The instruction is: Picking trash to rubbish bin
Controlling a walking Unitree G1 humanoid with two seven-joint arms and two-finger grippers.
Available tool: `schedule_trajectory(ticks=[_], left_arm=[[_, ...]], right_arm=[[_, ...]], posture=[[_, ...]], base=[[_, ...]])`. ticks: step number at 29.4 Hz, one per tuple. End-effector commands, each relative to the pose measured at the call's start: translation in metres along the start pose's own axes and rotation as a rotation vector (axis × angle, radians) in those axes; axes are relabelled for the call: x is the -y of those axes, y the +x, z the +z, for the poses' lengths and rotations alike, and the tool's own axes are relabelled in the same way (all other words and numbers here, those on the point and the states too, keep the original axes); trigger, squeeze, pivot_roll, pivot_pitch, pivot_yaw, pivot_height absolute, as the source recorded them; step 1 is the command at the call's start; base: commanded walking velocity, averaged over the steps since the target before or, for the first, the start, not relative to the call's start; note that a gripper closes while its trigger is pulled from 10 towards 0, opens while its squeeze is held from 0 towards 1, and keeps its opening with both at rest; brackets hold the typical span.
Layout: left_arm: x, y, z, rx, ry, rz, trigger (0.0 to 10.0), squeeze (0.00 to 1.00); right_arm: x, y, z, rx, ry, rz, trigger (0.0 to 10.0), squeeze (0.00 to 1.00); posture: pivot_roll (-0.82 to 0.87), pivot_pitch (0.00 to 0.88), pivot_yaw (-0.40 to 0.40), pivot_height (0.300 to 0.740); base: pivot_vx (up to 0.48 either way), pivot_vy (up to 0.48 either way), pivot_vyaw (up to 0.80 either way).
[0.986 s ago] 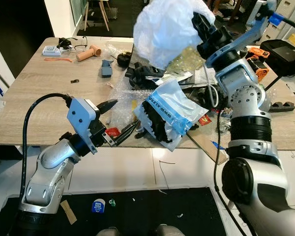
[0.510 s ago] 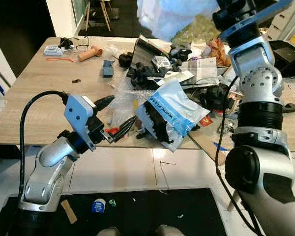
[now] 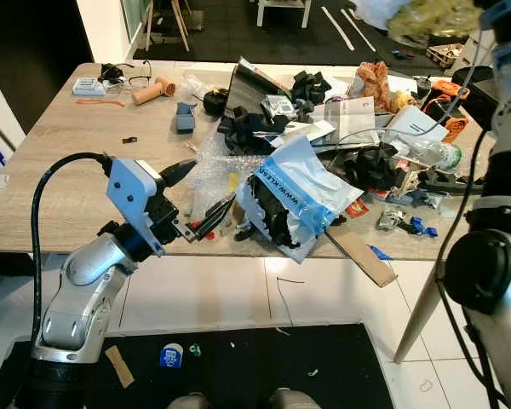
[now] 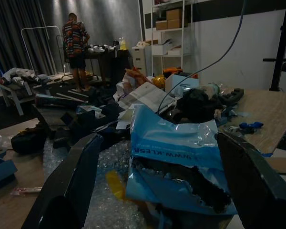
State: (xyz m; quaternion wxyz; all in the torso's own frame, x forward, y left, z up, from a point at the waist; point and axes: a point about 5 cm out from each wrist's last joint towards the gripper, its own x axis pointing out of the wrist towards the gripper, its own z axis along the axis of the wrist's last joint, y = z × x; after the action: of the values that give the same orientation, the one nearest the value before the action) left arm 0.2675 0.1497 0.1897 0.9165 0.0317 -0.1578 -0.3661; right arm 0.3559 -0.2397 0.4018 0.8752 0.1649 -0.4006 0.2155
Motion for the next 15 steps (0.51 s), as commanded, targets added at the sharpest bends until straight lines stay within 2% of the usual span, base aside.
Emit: schedule_trajectory(ticks=[1, 3, 4, 6, 7, 9, 10, 11, 12, 13, 15], left_arm=[[-0.001, 0.001, 0.005, 0.034, -0.008, 0.010, 10.0, 0.00], [-0.001, 0.001, 0.006, 0.044, -0.018, 0.010, 10.0, 0.00], [-0.001, 0.001, 0.006, 0.044, -0.018, 0.010, 10.0, 0.00], [0.000, 0.002, 0.006, 0.051, -0.025, 0.010, 10.0, 0.00], [0.000, 0.002, 0.006, 0.051, -0.025, 0.010, 10.0, 0.00], [0.000, 0.003, 0.007, 0.061, -0.032, 0.014, 10.0, 0.00], [0.000, 0.003, 0.007, 0.061, -0.032, 0.014, 10.0, 0.00], [0.000, 0.003, 0.008, 0.068, -0.037, 0.016, 10.0, 0.00], [0.000, 0.003, 0.008, 0.068, -0.037, 0.016, 10.0, 0.00], [0.000, 0.003, 0.009, 0.077, -0.043, 0.020, 10.0, 0.00], [-0.001, 0.004, 0.013, 0.103, -0.061, 0.027, 10.0, 0.00]], right_arm=[[-0.002, 0.005, 0.013, 0.051, 0.025, 0.028, 0.0, 0.00], [-0.003, 0.005, 0.009, 0.048, 0.088, 0.039, 0.0, 0.00], [-0.003, 0.005, 0.009, 0.048, 0.088, 0.039, 0.0, 0.00], [-0.005, -0.001, -0.010, -0.041, 0.063, 0.070, 0.0, 0.00], [-0.005, -0.001, -0.010, -0.041, 0.063, 0.070, 0.0, 0.00], [-0.011, -0.012, -0.044, -0.243, -0.106, 0.127, 0.0, 0.00], [-0.011, -0.012, -0.044, -0.243, -0.106, 0.127, 0.0, 0.00], [-0.014, -0.019, -0.059, -0.331, -0.173, 0.167, 0.0, 0.00], [-0.014, -0.019, -0.059, -0.331, -0.173, 0.167, 0.0, 0.00], [-0.015, -0.026, -0.071, -0.396, -0.262, 0.204, 0.0, 0.00], [-0.016, -0.029, -0.079, -0.428, -0.340, 0.214, 0.0, 0.00]], posture=[[-0.04, 0.000, -0.039, 0.740], [-0.04, 0.000, -0.039, 0.740], [-0.04, 0.000, -0.039, 0.740], [-0.04, 0.000, -0.045, 0.740], [-0.04, 0.000, -0.045, 0.740], [-0.04, 0.000, -0.044, 0.740], [-0.04, 0.000, -0.044, 0.740], [-0.04, 0.000, -0.044, 0.740], [-0.04, 0.000, -0.044, 0.740], [-0.04, 0.000, -0.045, 0.740], [-0.04, 0.000, -0.045, 0.740]], base=[[0.000, 0.000, 0.00], [0.000, 0.000, 0.00], [0.000, 0.000, 0.00], [0.000, 0.000, 0.00], [0.000, 0.000, 0.00], [0.000, 0.000, 0.00], [0.000, 0.000, 0.00], [0.000, 0.000, 0.00], [0.000, 0.000, 0.00], [0.000, 0.000, 0.00], [0.000, 0.000, 0.00]])
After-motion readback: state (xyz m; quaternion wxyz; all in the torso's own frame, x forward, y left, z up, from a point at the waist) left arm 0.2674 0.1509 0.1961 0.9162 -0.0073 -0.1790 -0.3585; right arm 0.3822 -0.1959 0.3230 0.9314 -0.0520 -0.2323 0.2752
